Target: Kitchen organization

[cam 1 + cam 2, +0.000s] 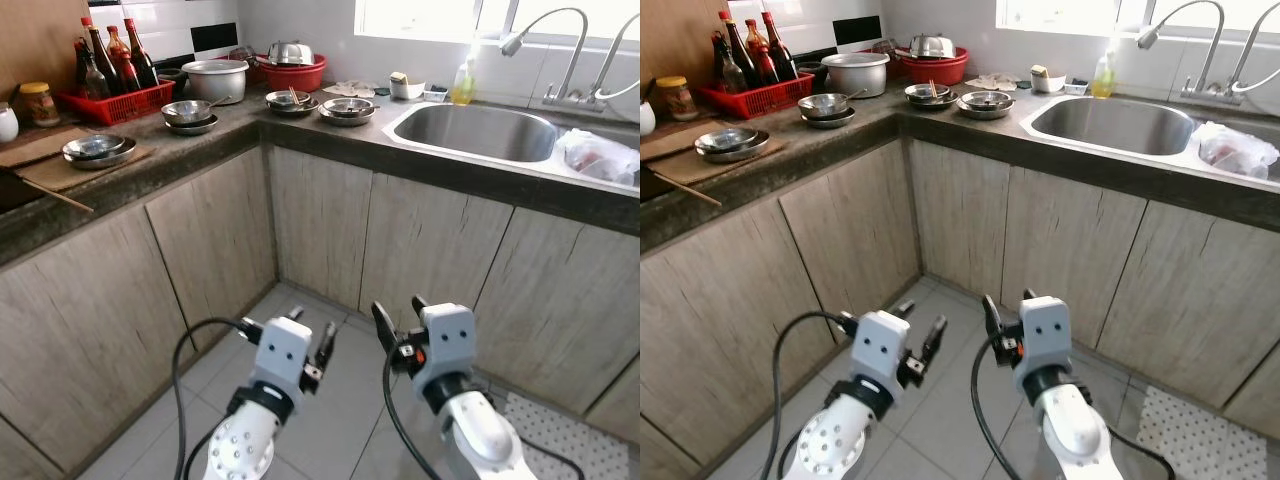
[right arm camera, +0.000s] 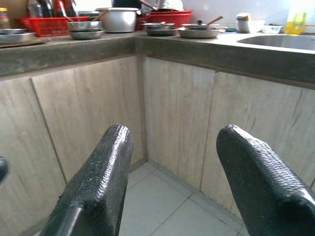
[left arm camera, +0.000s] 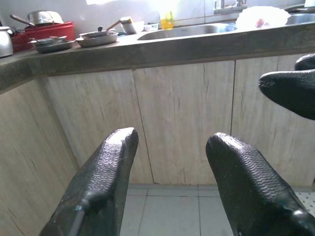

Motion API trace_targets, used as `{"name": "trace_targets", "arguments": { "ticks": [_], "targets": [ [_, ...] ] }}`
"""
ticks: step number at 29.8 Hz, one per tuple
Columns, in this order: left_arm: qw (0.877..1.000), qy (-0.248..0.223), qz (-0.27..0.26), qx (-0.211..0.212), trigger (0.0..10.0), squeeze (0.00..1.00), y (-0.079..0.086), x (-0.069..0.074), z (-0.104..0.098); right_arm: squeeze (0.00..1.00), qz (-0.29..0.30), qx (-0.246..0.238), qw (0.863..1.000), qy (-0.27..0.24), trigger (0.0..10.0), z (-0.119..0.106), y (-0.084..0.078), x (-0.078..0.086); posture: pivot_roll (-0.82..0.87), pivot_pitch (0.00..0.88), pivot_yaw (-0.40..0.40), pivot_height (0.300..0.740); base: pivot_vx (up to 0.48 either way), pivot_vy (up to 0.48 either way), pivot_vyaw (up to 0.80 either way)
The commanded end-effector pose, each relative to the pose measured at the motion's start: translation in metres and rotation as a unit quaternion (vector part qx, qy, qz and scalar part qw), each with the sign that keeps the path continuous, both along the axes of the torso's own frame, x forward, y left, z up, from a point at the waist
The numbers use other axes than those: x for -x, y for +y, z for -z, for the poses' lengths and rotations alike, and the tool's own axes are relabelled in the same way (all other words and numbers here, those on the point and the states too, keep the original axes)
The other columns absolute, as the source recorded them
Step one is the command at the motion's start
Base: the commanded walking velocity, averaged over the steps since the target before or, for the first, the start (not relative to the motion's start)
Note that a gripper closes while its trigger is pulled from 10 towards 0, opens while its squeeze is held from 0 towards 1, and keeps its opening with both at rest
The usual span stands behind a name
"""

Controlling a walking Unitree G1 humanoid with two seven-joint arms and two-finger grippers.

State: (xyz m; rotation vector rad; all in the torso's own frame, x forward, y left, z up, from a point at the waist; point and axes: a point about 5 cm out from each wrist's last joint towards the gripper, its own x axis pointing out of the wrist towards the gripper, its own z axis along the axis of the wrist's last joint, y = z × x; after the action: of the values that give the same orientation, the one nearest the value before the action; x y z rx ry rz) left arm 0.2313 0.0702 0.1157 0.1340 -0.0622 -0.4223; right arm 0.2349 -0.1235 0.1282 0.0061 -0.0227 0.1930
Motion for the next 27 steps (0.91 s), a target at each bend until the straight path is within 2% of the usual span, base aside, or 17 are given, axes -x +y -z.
{"name": "trace_targets", "arguments": {
  "ticks": [1, 18, 27],
  "targets": [
    [1.0, 0.002, -0.002, -0.005, 10.0, 0.0, 0.0017, -0.0014, -0.0001, 0.0, -0.005, -0.002, 1.0, -0.001, 10.0, -0.0013, 0.0022, -0.0005, -0.01, 0.0, -0.029, 0.74, 0.289, 0.0, 0.0],
    [1.0, 0.003, -0.002, -0.005, 10.0, 0.0, 0.0009, -0.0014, 0.0007, 0.0, -0.016, 0.01, 1.0, -0.002, 10.0, 0.0008, 0.004, 0.002, -0.01, 0.0, -0.035, 0.74, 0.295, 0.0, 0.0],
    [1.0, 0.004, -0.005, -0.005, 10.0, 0.0, 0.0021, -0.0014, 0.001, 0.0, -0.022, 0.012, 1.0, -0.006, 10.0, 0.0002, 0.005, 0.0019, -0.01, 0.0, -0.033, 0.74, 0.287, 0.0, 0.72]
  ]
}}
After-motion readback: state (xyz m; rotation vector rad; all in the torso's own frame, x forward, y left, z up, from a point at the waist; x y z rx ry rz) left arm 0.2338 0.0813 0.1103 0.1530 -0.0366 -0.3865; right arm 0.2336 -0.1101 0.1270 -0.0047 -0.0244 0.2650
